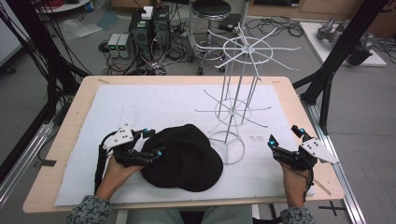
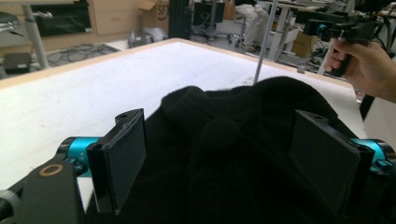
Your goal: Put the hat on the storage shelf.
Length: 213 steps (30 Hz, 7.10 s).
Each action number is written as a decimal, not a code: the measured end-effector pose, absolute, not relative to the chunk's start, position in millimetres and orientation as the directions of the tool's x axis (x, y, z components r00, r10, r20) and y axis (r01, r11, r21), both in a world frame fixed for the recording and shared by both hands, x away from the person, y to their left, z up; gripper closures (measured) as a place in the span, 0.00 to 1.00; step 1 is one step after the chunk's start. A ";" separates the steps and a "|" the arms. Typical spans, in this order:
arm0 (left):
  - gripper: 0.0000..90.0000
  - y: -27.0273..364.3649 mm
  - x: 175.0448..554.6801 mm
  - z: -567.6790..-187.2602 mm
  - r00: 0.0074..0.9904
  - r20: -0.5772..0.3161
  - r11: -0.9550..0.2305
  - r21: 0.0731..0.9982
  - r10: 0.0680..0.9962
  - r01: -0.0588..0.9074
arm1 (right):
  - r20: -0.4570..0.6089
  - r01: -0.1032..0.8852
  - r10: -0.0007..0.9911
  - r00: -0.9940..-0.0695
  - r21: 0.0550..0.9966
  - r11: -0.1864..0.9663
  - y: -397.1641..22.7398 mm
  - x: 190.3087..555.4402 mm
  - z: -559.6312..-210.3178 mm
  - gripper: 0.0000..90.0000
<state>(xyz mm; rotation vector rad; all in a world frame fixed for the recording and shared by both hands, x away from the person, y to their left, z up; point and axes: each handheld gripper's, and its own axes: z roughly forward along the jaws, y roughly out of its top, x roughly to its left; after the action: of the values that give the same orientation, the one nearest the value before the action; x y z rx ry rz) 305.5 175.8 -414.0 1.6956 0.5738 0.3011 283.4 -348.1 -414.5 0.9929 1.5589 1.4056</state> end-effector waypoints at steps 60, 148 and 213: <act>0.85 232.6 291.0 -357.0 0.903 -0.009 0.055 0.998 0.429 -0.016 | -0.040 0.038 0.936 -0.350 0.998 0.057 -357.5 281.4 -414.6 0.10; 0.85 205.3 345.2 -90.5 0.993 0.073 0.292 0.952 0.089 -0.097 | -0.014 0.053 0.932 -0.361 0.998 0.036 -357.5 287.6 -416.8 0.10; 0.71 155.4 368.6 -208.7 0.961 0.044 -0.046 0.998 0.274 -0.032 | -0.009 0.066 0.926 -0.378 0.997 0.036 -354.4 288.6 -417.4 0.10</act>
<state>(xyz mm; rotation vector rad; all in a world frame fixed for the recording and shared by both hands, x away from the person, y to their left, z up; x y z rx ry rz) 368.6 155.4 -208.7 1.6011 0.1891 0.2503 288.6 -354.4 -417.4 1.0365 1.5569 1.4362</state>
